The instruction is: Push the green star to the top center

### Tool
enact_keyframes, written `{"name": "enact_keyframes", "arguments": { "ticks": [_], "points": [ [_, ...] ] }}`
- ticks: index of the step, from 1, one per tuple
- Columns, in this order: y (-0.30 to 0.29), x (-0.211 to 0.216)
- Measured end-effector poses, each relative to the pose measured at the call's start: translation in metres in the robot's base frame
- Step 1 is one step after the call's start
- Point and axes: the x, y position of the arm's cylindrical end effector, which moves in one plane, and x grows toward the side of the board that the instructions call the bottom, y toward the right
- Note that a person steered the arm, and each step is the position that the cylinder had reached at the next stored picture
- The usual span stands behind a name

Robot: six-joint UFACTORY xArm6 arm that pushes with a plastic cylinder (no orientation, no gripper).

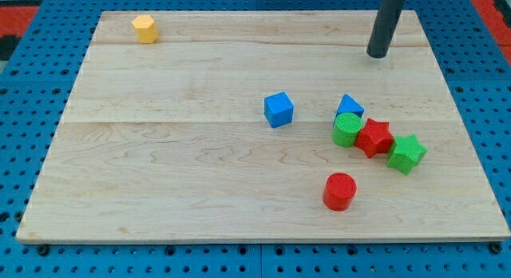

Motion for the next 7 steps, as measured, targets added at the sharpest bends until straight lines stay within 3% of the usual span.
{"name": "enact_keyframes", "arguments": {
  "ticks": [2, 3, 4, 5, 6, 7],
  "points": [
    [0.001, 0.001],
    [0.041, 0.028],
    [0.106, 0.102],
    [0.114, 0.175],
    [0.101, 0.232],
    [0.045, 0.233]
  ]
}}
